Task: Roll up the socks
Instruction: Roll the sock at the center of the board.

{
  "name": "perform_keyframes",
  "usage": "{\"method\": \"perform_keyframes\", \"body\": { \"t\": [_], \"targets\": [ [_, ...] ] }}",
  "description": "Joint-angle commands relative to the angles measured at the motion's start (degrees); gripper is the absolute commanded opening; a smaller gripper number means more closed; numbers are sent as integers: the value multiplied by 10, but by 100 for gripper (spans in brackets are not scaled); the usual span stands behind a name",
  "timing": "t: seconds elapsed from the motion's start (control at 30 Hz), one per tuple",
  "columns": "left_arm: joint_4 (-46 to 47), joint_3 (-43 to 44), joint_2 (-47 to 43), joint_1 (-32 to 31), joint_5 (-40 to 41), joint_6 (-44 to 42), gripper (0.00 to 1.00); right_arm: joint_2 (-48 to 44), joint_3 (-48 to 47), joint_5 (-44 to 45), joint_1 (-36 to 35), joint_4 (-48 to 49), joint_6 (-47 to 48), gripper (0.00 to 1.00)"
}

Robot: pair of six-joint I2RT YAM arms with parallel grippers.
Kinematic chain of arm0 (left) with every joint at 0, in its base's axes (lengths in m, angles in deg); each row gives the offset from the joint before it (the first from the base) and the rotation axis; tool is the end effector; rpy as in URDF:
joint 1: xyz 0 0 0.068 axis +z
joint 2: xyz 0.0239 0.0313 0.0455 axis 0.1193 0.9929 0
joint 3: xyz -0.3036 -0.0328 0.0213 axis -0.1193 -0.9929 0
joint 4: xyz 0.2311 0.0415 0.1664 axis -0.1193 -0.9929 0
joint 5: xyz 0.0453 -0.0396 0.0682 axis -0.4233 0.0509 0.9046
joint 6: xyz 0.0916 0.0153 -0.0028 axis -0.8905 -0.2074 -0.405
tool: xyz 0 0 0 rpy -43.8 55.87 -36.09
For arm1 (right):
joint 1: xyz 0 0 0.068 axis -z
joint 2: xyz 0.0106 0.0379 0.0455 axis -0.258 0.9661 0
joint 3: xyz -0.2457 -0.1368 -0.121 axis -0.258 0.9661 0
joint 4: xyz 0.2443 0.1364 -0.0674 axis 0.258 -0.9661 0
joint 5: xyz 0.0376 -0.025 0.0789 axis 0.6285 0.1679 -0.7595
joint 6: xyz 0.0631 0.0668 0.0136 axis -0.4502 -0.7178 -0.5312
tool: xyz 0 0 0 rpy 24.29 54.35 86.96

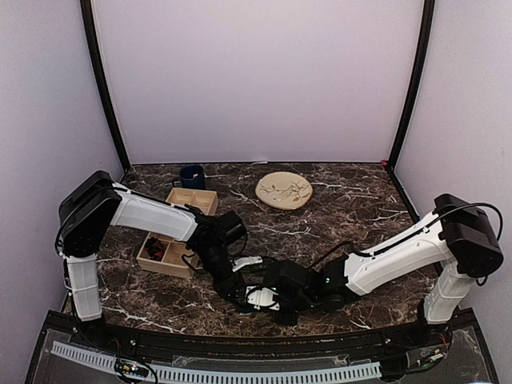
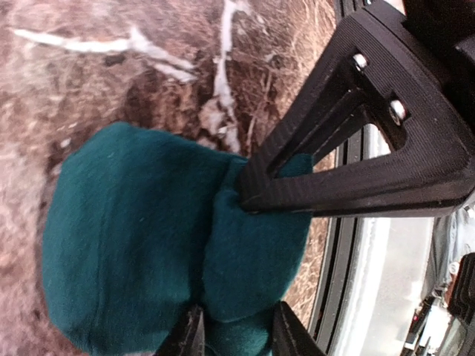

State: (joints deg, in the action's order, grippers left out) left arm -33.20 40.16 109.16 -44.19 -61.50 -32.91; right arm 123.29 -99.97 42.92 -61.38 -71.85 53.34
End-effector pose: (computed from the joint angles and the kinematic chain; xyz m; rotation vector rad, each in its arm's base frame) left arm 0.2094 -0.3502 0.1062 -1.7047 -2.3299 1.1911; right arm 0.1010 0.3683 0.1107 -1.7054 1.8785 0.2971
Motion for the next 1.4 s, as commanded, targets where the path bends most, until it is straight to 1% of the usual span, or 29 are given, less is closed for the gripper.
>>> {"method": "perform_keyframes", "body": {
  "t": [0.0,0.37,0.5,0.6,0.8,0.9,1.07,1.23,1.37],
  "targets": [
    [14,-28,-43,13,37,23,34,21,-7,-20,6,-41,-8,0],
    [48,-56,-99,23,51,50,36,32,-31,-34,7,-68,-20,0],
    [80,-85,-131,29,88,75,37,35,-39,-47,9,-75,-26,0],
    [114,-108,-157,30,134,93,38,38,-47,-63,13,-84,-30,0],
    [174,-161,-214,30,223,128,39,40,-68,-122,35,-108,-41,0],
    [213,-188,-243,30,251,146,39,48,-82,-166,52,-128,-46,0],
    [266,-231,-286,29,293,174,40,69,-105,-216,79,-158,-48,0],
    [294,-265,-331,24,337,185,41,85,-121,-278,108,-176,-52,0],
    [314,-291,-360,1,380,186,42,99,-137,-318,127,-189,-53,0]
  ]
}}
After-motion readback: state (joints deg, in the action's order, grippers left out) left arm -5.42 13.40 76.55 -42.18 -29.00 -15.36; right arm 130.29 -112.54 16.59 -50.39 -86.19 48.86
